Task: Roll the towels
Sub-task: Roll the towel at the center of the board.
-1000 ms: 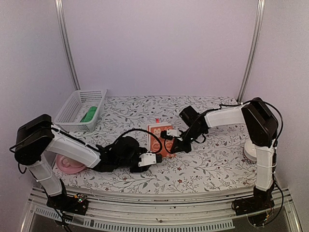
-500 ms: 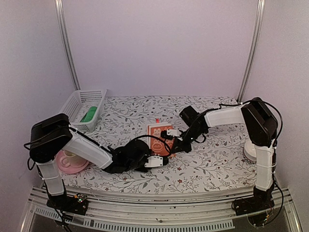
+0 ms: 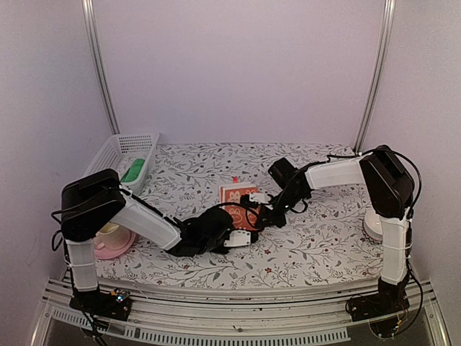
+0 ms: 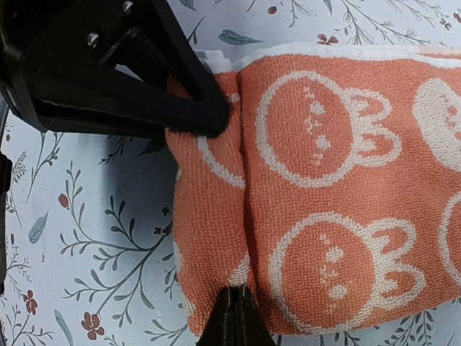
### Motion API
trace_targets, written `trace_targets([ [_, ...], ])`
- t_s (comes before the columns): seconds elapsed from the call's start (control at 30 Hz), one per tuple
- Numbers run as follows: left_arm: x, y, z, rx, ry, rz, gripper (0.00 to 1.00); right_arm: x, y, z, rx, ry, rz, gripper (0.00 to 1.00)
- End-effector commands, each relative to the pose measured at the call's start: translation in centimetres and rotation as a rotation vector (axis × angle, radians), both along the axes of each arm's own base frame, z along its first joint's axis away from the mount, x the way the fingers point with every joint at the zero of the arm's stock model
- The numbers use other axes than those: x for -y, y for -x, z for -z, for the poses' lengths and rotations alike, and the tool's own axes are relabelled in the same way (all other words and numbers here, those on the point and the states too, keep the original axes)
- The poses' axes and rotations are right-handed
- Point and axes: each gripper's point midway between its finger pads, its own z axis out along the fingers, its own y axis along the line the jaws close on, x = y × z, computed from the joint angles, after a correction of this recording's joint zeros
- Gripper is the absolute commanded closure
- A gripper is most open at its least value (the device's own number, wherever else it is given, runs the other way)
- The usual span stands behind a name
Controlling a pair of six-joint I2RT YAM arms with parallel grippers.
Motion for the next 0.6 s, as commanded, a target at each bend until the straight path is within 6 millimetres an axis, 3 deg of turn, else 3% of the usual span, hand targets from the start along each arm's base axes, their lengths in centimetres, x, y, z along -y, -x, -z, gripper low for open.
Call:
trace_targets([
  [0.0,-3.7,2.7,6.7,-0.175,-0.207,0.008,0.99,1.7,0.9,1.8,-0.062,0.079,0.010,0.97],
  [0.13,-3.2,3.3,6.5,-0.235,-0.176,0.015,1.00,1.8,0.0,-0.1,-0.028,0.039,0.021,0.96],
  [0.3,-2.5,4.8,6.2,-0.361,-0.127,0.025,1.00,3.0,-1.9,-4.6,0.057,-0.058,0.063,0.73],
  [0.4,-2.0,5.6,5.9,-0.470,-0.090,0.025,1.00,4.1,-2.6,-7.8,0.142,-0.135,0.073,0.64],
  [0.57,-0.9,6.3,5.0,-0.672,-0.030,0.012,1.00,6.1,0.0,-10.4,0.413,-0.208,-0.014,0.48],
])
